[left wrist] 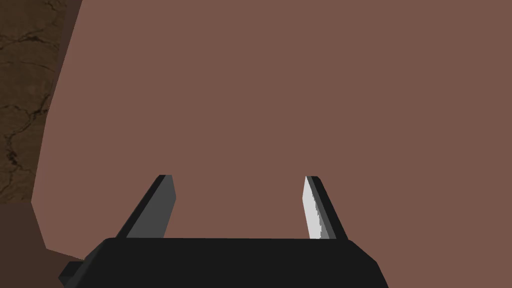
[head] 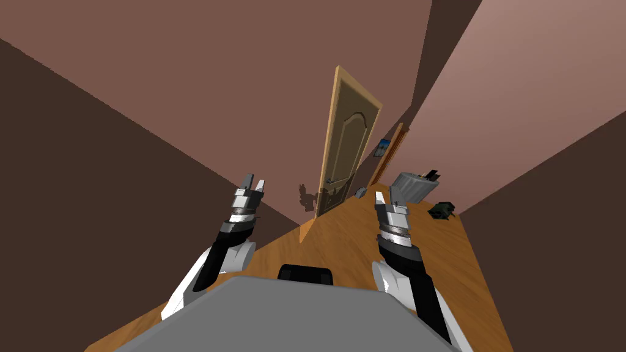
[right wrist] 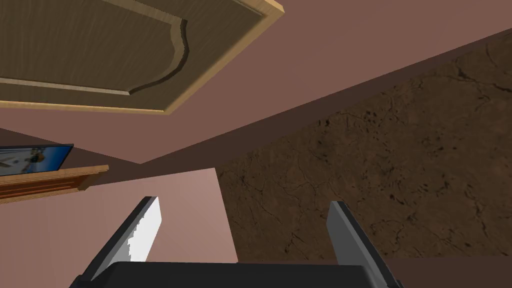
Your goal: Pull the door open
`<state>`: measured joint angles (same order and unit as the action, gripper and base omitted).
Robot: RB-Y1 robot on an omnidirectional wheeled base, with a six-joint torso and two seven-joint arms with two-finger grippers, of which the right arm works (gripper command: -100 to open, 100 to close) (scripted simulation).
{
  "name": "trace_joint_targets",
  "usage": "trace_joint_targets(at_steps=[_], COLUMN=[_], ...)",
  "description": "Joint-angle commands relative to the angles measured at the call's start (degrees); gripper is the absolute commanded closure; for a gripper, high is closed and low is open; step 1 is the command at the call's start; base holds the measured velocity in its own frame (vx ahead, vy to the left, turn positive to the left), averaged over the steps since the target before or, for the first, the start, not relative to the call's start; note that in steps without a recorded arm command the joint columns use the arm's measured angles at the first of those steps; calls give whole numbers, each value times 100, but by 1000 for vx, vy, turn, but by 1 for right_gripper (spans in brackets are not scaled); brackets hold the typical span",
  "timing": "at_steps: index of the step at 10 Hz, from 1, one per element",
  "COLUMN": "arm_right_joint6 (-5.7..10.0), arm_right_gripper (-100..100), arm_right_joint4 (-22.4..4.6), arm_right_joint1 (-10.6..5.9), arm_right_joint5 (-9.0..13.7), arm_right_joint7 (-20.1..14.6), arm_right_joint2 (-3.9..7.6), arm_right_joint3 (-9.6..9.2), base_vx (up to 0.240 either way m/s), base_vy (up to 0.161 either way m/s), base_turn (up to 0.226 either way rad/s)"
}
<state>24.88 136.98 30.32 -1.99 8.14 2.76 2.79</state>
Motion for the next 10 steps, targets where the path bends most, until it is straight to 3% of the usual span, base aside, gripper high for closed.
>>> trace_joint_targets(at_steps=[1, 5, 9, 10], arm_right_joint6=[49, 143, 276, 276], arm_right_gripper=[-100, -100, -100, -100], arm_right_joint4=[-255, -746, -1432, -1442], arm_right_joint1=[-76, -223, -430, -430], arm_right_joint5=[28, 81, 156, 156], arm_right_joint7=[-63, -184, -355, -355], arm_right_joint2=[68, 195, 373, 373], arm_right_joint3=[-14, -42, -81, -81], base_vx=[35, 75, 68, 57], base_vy=[-24, -65, -73, -48], base_turn=[157, 102, 133, 45])
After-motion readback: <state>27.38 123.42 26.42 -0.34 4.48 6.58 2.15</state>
